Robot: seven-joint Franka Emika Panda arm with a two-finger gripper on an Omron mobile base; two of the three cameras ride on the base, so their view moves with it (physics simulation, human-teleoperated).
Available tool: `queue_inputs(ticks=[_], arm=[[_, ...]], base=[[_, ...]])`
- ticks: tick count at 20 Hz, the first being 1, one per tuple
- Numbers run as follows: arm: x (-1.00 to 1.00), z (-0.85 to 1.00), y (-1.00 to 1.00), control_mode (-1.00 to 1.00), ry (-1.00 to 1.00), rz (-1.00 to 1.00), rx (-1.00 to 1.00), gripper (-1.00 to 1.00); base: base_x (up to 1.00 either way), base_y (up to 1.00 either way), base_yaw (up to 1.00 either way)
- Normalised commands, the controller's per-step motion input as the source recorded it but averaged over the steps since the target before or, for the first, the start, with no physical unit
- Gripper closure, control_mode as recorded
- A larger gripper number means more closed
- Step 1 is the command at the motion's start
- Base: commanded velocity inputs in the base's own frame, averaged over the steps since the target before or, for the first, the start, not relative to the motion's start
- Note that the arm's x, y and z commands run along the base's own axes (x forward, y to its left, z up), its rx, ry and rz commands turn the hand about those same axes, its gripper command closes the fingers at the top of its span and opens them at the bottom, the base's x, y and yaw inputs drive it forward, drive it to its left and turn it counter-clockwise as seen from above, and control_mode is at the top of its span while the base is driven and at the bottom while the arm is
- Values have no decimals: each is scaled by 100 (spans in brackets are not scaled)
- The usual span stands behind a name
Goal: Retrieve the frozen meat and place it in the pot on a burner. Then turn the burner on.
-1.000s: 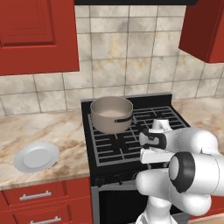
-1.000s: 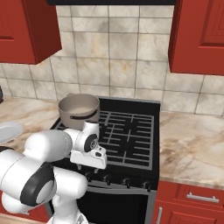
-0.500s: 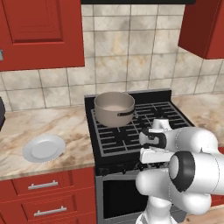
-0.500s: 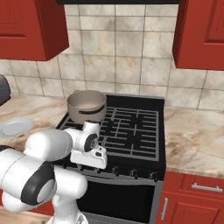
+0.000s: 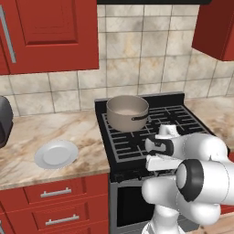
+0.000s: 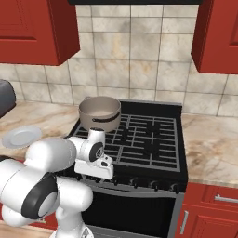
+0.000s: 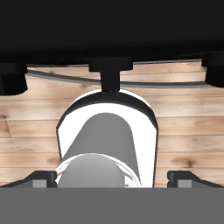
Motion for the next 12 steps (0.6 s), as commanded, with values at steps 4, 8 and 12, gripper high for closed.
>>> queue_inputs(ticks=[4, 8, 12], arm=[[0, 0, 0, 100, 0, 0, 0, -100], [0, 0, 0, -100, 0, 0, 0, -100], [0, 0, -12, -100, 0, 0, 0, -100]], base=[[0, 3, 0], [0, 0, 0], [0, 0, 0]])
